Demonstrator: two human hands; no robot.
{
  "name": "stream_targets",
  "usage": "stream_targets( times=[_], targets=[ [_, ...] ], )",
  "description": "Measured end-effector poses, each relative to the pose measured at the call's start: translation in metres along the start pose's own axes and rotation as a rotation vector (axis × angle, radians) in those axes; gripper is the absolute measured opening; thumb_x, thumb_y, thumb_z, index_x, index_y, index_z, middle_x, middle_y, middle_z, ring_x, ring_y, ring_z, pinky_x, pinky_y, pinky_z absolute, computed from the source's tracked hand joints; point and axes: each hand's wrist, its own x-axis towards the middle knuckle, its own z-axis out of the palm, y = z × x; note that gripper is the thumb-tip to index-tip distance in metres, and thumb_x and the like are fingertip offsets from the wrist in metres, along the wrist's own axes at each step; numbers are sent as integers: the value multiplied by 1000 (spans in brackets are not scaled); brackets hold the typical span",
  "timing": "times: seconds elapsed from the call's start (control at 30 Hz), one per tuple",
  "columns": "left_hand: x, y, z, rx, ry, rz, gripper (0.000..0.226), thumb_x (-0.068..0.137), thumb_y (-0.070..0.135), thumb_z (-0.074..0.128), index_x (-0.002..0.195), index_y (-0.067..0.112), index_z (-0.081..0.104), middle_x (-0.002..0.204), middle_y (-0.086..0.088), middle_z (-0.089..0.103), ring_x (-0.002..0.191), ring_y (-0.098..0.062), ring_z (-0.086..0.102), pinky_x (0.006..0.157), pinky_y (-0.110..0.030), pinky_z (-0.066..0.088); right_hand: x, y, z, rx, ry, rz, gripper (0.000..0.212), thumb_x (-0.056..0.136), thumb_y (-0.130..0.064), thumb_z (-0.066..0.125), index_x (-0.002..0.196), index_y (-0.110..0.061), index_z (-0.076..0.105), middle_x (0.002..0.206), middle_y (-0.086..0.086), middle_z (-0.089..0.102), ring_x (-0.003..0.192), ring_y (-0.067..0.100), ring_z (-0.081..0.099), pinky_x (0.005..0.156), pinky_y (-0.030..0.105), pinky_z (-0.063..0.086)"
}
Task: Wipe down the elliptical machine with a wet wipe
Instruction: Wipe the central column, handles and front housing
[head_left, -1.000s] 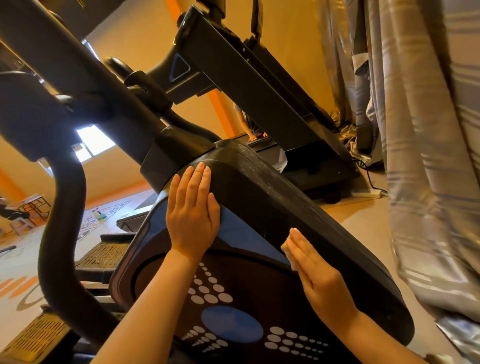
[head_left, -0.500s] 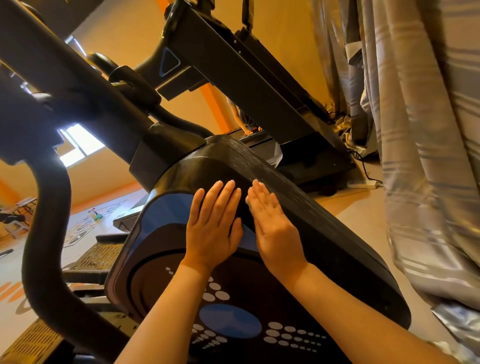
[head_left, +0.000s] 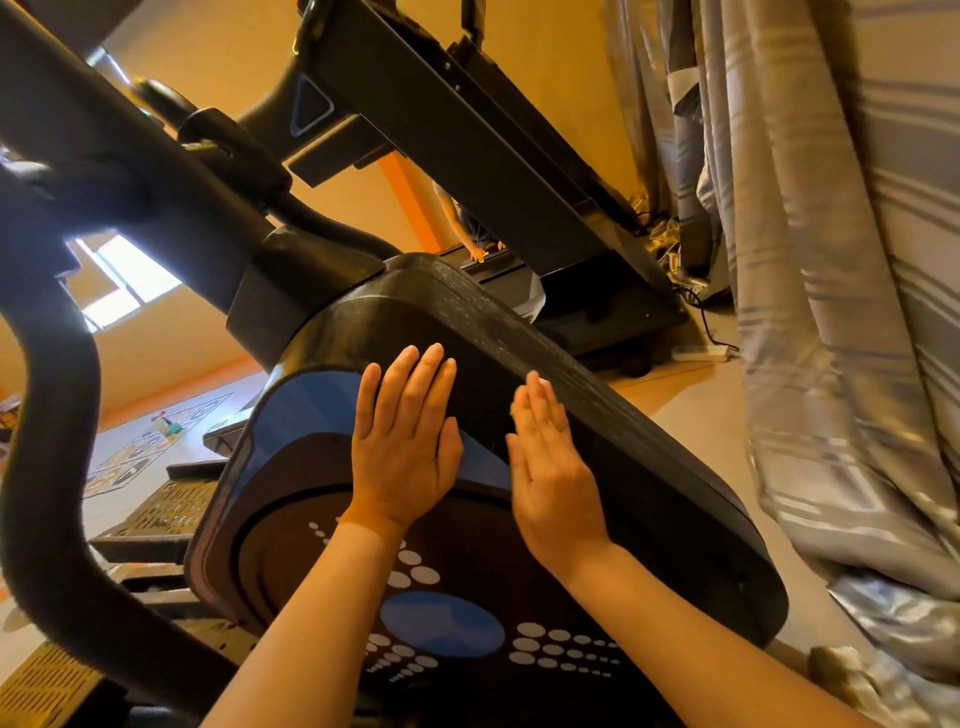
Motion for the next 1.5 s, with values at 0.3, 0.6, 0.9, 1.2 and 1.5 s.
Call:
stream_targets(
  times=[0.3,0.6,0.9,1.2,1.5],
  targets=[
    [0,7,-3,-10,21,-35,47,104,30,25,142,7,44,149,-10,38,142,-31,30,124,-44,4,-60,23,-19,-137,-184,105,73,101,-46,27,154,-18,-15,162,2,-18,150,18,-9,119,48,23],
    [-1,15,2,9,27,-91,49,105,34,27,141,6,45,149,-13,39,143,-33,27,124,-45,2,-69,23,-19,-147,-233,344,83,92,-68,0,148,-11,-24,155,-2,-37,145,15,-27,121,40,-2],
    [-1,16,3,13,40,-88,50,105,34,26,140,4,46,148,-15,41,143,-34,27,123,-45,1,-50,16,-22,-175,-276,53,72,102,-52,16,154,-4,2,163,10,-11,150,22,-8,121,39,6],
    [-3,15,6,2,73,-72,48,105,33,27,140,4,45,148,-15,39,143,-34,26,123,-46,2,-141,64,-49,-94,-315,436,75,93,-66,13,139,-40,-39,153,-14,-38,148,5,-15,122,42,15],
    [-2,21,3,34,27,-116,50,104,32,29,140,3,47,149,-18,41,144,-36,24,123,-48,1,-56,16,-24,-104,-271,203,76,99,-56,14,152,-9,-15,158,1,-30,147,17,-22,123,36,-4]
  ],
)
